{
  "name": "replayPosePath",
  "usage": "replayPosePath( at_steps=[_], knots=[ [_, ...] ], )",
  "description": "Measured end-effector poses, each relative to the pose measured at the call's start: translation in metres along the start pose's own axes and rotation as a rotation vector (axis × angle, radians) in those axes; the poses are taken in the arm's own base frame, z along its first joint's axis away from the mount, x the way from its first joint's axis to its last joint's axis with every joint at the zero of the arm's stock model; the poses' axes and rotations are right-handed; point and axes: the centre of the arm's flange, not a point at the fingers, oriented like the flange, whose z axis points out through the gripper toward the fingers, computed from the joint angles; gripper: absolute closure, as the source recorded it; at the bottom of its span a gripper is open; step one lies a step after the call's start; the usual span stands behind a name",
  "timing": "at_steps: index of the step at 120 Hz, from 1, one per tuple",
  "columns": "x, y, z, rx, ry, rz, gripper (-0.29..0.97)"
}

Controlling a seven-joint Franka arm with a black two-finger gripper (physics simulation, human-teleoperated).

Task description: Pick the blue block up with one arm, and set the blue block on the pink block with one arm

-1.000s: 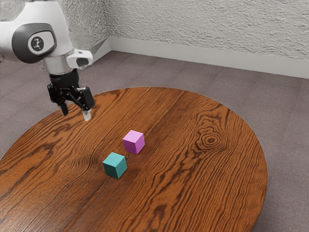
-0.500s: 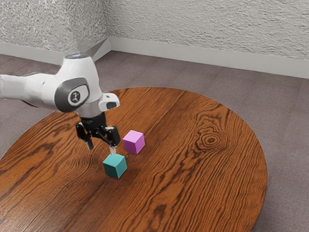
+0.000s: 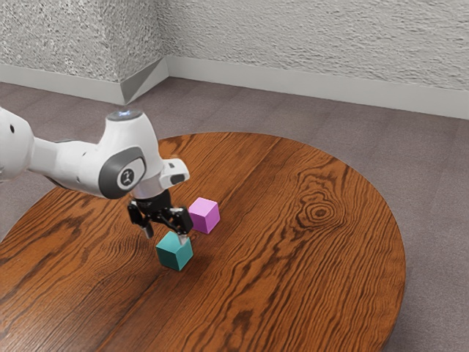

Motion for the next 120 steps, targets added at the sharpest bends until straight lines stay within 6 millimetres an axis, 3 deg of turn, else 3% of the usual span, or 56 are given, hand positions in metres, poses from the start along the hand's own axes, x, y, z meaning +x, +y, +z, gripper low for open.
replayPosePath(
  at_steps=[52, 98, 120],
  knots=[
    [0.011, -0.008, 0.030, 0.007, 0.012, 0.051, 0.00],
    [0.027, -0.016, 0.042, 0.010, 0.015, 0.075, 0.00],
    [0.028, -0.018, 0.060, 0.010, -0.005, 0.082, 0.00]
  ],
)
